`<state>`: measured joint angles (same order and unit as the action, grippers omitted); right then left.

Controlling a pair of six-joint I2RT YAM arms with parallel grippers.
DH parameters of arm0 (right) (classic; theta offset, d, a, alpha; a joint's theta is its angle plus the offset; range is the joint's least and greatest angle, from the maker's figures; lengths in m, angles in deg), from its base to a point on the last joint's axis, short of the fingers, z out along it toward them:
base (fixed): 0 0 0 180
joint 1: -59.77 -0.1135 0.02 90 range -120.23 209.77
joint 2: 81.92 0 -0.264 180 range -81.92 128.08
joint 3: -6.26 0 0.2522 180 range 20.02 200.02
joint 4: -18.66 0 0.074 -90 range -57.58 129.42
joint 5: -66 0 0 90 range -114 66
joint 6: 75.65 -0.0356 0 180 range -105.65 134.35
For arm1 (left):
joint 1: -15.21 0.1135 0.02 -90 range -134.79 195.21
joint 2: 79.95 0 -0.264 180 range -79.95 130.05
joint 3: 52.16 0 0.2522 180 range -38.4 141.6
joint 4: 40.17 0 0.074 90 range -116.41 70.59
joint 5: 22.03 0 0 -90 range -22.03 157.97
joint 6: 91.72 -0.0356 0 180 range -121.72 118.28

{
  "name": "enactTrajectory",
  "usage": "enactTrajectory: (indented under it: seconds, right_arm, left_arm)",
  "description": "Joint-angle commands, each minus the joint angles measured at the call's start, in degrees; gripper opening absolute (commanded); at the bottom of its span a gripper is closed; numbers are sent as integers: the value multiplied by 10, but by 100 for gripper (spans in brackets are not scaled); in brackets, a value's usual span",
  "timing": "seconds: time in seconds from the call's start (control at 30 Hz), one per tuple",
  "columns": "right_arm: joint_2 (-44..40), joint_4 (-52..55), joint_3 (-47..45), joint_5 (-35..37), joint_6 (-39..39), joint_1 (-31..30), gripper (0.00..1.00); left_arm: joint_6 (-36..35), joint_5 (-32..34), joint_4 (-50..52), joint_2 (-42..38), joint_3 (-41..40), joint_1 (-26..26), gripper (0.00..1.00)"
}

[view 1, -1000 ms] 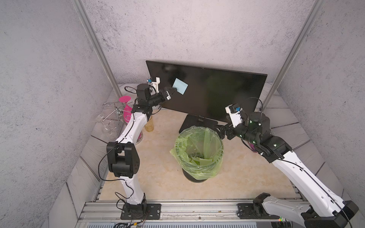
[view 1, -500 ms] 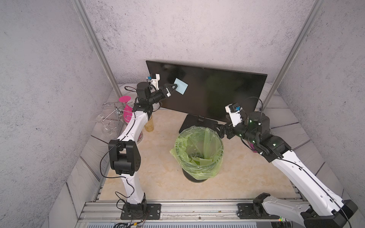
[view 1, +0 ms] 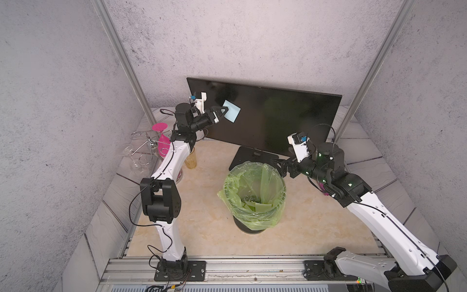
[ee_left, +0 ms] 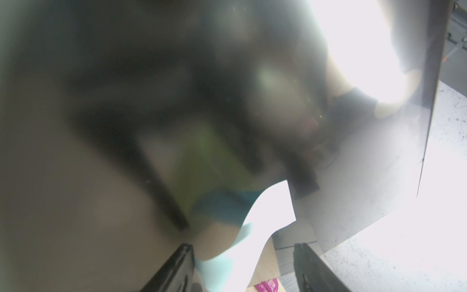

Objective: Remove the sticky note from the monitor
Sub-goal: Tear off the sticky note from the monitor.

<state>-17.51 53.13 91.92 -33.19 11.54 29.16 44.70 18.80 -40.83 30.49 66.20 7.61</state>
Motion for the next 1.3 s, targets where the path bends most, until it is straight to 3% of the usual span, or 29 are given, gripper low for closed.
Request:
enactTrajectory:
  seconds: [0.0,0.23,0.47,0.73,0.87,0.93,1.27]
  right_arm:
    - [0,-4,-1,-10,-2,1,99]
    - [-2,-4,-3,-10,-2,2,99]
    - [0,-4,-4,-12,-3,2,99]
    - [1,-4,-4,-12,-3,3,99]
    - [1,-5,-4,-12,-3,3,99]
    - [1,-4,-4,-12,-3,3,99]
    - [-1,-5,-4,-13,-2,3,99]
  left_arm:
    - [-10,-23,-24,-1,7,-7,62]
    - [-11,-22,-30,-22,-16,-12,45]
    - [30,-21,-83,-48,-61,-12,36]
    - [26,-18,-61,-42,-41,-12,22]
    - [12,-11,-35,-39,-32,-11,11]
    - [2,-8,-17,-37,-25,-11,1]
    - [-21,0,-5,-86,-56,-12,0]
